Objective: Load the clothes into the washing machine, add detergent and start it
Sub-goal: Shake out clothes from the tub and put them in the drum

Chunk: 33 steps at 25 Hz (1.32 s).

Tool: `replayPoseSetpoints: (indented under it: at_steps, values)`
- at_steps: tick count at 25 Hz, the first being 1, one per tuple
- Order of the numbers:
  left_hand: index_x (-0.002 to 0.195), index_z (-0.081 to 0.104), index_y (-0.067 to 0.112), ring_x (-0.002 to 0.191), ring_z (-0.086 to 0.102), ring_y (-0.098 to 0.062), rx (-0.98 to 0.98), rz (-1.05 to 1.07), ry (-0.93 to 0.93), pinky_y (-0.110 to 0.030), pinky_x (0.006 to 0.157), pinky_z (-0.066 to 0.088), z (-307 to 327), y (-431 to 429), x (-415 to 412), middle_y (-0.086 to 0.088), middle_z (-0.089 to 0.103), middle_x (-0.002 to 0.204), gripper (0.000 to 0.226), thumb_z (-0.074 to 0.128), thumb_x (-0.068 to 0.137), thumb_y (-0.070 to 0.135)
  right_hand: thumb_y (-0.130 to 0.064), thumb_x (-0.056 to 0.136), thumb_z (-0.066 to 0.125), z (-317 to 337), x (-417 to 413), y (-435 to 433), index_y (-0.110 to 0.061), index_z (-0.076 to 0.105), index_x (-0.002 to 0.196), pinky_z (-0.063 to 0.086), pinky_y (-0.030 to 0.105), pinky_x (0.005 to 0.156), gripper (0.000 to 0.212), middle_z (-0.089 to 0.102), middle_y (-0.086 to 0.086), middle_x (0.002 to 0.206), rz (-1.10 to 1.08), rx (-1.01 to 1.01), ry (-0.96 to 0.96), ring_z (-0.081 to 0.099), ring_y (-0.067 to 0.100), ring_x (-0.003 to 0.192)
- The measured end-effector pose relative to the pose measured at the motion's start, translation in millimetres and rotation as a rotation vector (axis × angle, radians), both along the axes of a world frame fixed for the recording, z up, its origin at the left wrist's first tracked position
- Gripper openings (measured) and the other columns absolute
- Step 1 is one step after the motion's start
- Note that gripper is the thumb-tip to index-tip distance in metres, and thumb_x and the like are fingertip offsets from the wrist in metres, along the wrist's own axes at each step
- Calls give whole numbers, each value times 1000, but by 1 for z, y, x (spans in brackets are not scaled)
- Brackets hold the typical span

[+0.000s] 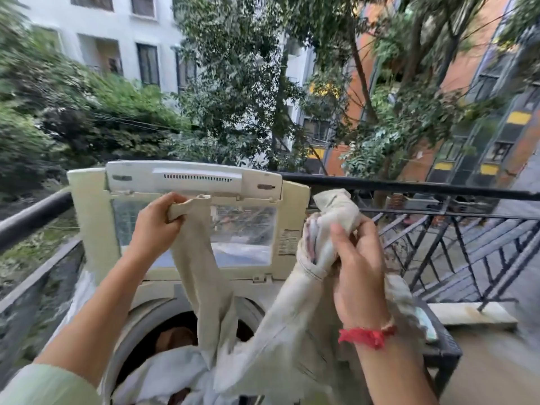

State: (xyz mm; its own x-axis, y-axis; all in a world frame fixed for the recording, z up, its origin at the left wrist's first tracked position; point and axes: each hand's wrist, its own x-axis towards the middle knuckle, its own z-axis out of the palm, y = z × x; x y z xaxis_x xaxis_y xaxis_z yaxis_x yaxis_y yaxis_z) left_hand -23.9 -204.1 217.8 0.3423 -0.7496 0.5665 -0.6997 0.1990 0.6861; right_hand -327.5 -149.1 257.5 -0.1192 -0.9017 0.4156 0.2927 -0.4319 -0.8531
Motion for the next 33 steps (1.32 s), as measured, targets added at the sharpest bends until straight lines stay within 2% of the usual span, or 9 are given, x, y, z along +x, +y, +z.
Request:
replayPoseSetpoints:
  at_steps: [4,9,11,13,15,19,23,27,33]
  values:
    - [101,66,14,89,61,-32,62,252,-57,-35,70,43,-11,15,58,-13,67,94,38,56,71,-7,-7,89,57,4,67,2,-15,56,108,53,32,86,20,67,5,102,338,20,233,64,16,96]
    - [125,54,17,111,56,-29,863,138,-307,-33,89,46,-77,37,102,-13,58,125,52,73,77,23,1,84,60,-78,127,-18,-18,60,83,49,34,78,18,65,4,88,217,279,401,60,15,83]
    - [124,54,14,113,55,-25,868,-42,-86,-33,93,44,-101,43,87,-10,57,127,46,64,86,38,-3,86,61,-94,141,-20,-18,64,83,49,27,72,16,65,0,82,505,355,512,60,7,73]
    - [124,55,17,115,52,-21,907,-237,560,-36,93,43,-124,43,64,-4,56,126,62,47,86,65,-7,88,60,-105,144,-26,-18,67,85,49,22,68,14,66,-4,79,846,412,690,60,9,72]
    - [128,52,27,112,52,-19,979,-293,818,-38,89,43,-158,42,40,-4,56,126,82,51,67,82,-11,87,62,-127,129,-52,-16,67,92,51,30,80,8,69,1,88,639,373,916,65,18,83]
    - [105,63,16,86,62,-19,966,-185,317,-25,64,44,-200,36,11,-2,65,90,51,65,60,39,-52,75,67,-168,39,-103,-24,38,136,31,46,105,73,35,11,146,-236,421,1602,36,31,132]
    - [76,58,26,86,64,-26,808,-114,39,-29,63,39,-200,23,11,0,65,77,17,56,74,10,-45,74,72,-194,-5,-98,-20,42,136,43,34,88,73,57,16,127,-43,652,1402,52,32,118]
    - [73,53,21,84,55,-30,570,-48,2,-33,65,36,-191,16,17,-9,56,83,23,51,73,-2,-14,78,69,-169,36,-68,-20,64,97,41,29,62,21,72,6,92,-299,214,1169,64,30,88]
    - [101,69,17,84,56,-20,164,186,163,-28,73,41,-126,32,68,-5,59,93,29,68,76,2,-8,85,56,-119,161,-17,-25,59,112,48,17,83,32,67,-8,103,14,-311,685,63,7,95]
